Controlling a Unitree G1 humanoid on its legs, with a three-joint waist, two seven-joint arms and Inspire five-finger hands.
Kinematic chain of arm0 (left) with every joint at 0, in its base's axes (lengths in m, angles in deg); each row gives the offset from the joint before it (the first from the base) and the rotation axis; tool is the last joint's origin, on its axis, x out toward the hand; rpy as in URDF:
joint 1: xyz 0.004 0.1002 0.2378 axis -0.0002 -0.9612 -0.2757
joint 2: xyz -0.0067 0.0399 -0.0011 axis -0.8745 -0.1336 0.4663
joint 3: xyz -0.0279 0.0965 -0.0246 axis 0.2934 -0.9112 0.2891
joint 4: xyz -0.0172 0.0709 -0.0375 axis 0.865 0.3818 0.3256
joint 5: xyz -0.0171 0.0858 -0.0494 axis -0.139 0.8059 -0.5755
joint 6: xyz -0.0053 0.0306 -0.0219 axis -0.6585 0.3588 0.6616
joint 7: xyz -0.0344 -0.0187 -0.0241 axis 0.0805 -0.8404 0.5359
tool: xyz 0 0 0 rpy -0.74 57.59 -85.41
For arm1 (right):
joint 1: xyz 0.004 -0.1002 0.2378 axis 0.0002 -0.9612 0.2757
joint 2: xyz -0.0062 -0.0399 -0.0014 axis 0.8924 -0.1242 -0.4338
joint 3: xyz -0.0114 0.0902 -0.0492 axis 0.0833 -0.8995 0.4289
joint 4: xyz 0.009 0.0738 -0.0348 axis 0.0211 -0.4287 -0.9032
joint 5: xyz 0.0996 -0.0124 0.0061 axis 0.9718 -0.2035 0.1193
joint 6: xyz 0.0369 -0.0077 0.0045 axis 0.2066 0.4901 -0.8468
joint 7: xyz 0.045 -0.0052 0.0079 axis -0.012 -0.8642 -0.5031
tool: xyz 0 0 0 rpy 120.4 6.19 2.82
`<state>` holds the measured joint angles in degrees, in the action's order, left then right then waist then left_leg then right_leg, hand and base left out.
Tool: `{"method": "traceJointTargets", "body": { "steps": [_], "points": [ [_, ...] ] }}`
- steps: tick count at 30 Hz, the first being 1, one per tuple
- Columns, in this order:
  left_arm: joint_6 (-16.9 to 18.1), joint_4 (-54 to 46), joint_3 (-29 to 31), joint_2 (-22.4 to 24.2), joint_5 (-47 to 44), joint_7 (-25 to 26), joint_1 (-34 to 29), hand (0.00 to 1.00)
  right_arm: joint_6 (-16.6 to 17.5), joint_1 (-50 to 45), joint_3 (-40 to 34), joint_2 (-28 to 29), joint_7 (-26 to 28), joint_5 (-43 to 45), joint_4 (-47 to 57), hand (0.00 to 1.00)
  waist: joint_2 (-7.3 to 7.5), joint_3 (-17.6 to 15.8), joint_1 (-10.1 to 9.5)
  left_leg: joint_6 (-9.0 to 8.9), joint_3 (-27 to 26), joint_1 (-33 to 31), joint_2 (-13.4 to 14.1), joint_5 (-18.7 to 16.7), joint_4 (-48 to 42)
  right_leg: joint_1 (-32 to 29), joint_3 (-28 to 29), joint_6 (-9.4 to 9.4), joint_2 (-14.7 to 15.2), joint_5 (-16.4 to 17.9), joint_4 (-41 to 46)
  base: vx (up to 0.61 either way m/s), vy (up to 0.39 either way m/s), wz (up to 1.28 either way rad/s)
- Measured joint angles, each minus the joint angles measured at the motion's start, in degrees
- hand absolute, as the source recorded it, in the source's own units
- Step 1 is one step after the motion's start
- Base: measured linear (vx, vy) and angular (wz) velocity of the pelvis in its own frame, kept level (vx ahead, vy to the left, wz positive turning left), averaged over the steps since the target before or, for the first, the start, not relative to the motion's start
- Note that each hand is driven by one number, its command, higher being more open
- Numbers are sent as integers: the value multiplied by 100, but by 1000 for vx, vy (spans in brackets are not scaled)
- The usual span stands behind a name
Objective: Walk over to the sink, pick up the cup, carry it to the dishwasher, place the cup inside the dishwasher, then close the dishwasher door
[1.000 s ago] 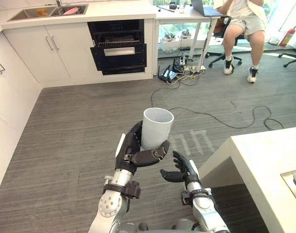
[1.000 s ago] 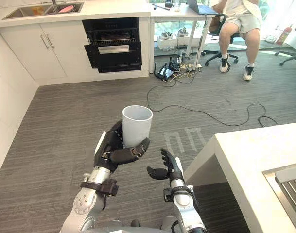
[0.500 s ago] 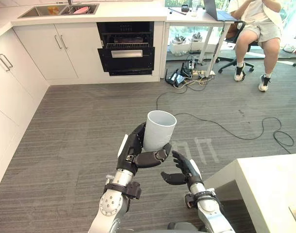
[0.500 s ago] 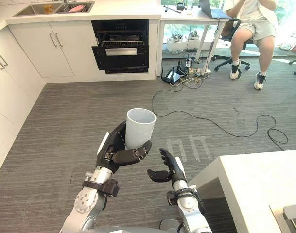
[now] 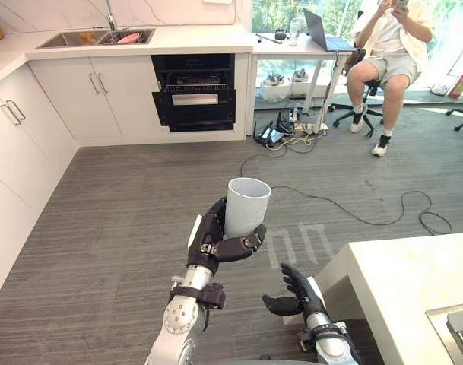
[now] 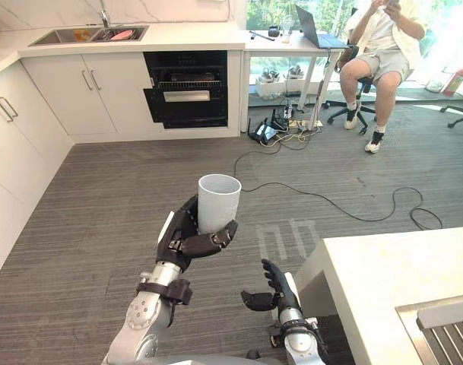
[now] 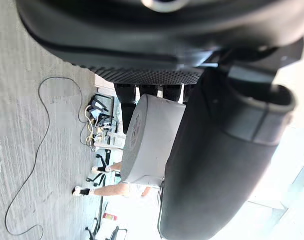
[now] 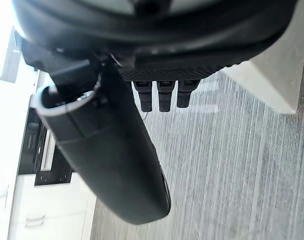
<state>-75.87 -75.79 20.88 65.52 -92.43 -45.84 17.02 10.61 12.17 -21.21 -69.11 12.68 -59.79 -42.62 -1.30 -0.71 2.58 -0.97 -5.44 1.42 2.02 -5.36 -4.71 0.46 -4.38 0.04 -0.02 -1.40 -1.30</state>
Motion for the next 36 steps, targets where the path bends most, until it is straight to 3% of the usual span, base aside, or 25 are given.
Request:
{"method": "traceJointTargets", "body": {
  "steps": [7, 9, 10, 12, 14, 18, 20, 23, 24, 26, 28, 30, 31, 33, 34, 36],
  "points": [
    [-58, 77, 251, 74, -241, 219, 49, 30, 1, 573, -382, 2, -404, 201, -123, 90, -101, -232, -34, -221, 223, -520, 45, -59, -753, 174, -734, 147, 18, 117, 55, -27, -57, 58],
    [-58, 75, 415, 158, -348, 288, 59, 30, 2, 713, -382, -28, -451, 209, -123, 90, -148, -338, -81, -294, -201, -710, 125, -117, -1075, 226, -1005, 160, 61, 233, 145, -150, 2, 74],
    [-57, 58, 452, 194, -369, 323, 60, 30, 2, 729, -383, -53, -465, 209, -120, 90, -200, -369, -121, -278, -702, -785, 283, -259, -1164, 223, -1174, 223, 67, 378, 236, -131, 31, 66],
    [-57, 34, 463, 207, -372, 329, 51, 30, -2, 722, -379, -87, -493, 209, -122, 90, -253, -396, -172, -61, -1290, -792, 510, -363, -1211, 186, -1384, 119, 140, 617, 518, -63, 40, 64],
    [-57, -67, 463, 206, -372, 333, 43, 30, -2, 772, -370, -84, -518, 208, -97, 90, -272, -388, -176, -57, -1608, -841, 581, -359, -1205, -8, -1552, 13, 306, 806, 838, 27, 78, 56],
    [-51, -312, 452, 163, -372, 326, -32, 30, -19, 910, -369, 19, -514, 203, -94, 90, -256, -408, -292, 134, -1598, -872, 328, -419, -1211, -228, -1615, -253, 668, 1155, 1460, 148, 132, 22],
    [-53, -341, 424, 148, -367, 305, -56, 30, -22, 972, -368, 48, -509, 185, -96, 90, -175, -460, -287, 278, -1531, -699, 36, -664, -1324, -275, -1680, -455, 1138, 1671, 2302, 251, 130, 33],
    [-57, -384, 356, 131, -366, 251, -82, 30, -37, 1054, -371, 41, -457, 136, -97, 90, -137, -484, -247, 389, -1361, -537, -218, -846, -1308, -687, -1570, -350, 1554, 1797, 3688, 249, 109, 44],
    [-59, -416, 352, 67, -361, 195, -83, 30, -76, 1070, -367, 80, -422, 133, -98, 90, -54, -536, -154, 436, -1159, -355, -319, -885, -1228, -967, -1227, -97, 1661, 1618, 4544, 322, 66, 86],
    [-63, -428, 320, -23, -326, 186, -141, 30, -110, 1031, -366, 147, -377, 126, -104, 90, -10, -540, -67, 416, -844, -71, -294, -937, -1094, -1188, -803, -79, 1459, 1869, 4903, 341, 10, 84],
    [-56, -470, 376, -42, -312, 198, -163, 30, -106, 1066, -366, 151, -362, 124, -55, 90, -35, -551, -33, 353, -524, 182, -206, -954, -819, -1704, -579, -46, 1106, 2055, 4578, 388, -63, 65],
    [-57, -470, 370, -48, -313, 197, -162, 30, -106, 1071, -368, 134, -350, 125, -41, 90, -119, -599, 2, 255, -332, 365, -30, -1000, -718, -2130, -444, -112, 766, 1993, 4016, 383, -125, 61],
    [-56, -470, 358, -57, -312, 196, -162, 30, -107, 1038, -366, 130, -334, 125, -26, 90, -117, -596, 19, 72, -254, 476, 66, -1102, -728, -2289, -335, -190, 548, 1711, 3356, 423, -167, 64],
    [-38, -398, 304, -107, -310, 184, -166, 30, -104, 894, -364, 95, -329, 122, 64, 90, -69, -567, 51, -198, -156, 673, 64, -1287, -773, -2268, -209, -99, 478, 721, 2980, 500, -174, 54],
    [-64, -238, 240, -16, -309, 177, -201, 30, -120, 857, -363, -74, -318, 114, 53, 90, -363, -440, -7, -330, -138, 710, 383, -1296, -916, -2198, -403, -75, 339, 745, 3130, 480, -161, 38],
    [-64, -186, 229, 13, -309, 151, -152, 30, -121, 849, -366, -103, -317, 114, 94, 90, -426, -443, 1, -495, -120, 452, 548, -1167, -1531, -1934, -537, -2, 234, 836, 2909, 467, -193, 28]
  ]
}}
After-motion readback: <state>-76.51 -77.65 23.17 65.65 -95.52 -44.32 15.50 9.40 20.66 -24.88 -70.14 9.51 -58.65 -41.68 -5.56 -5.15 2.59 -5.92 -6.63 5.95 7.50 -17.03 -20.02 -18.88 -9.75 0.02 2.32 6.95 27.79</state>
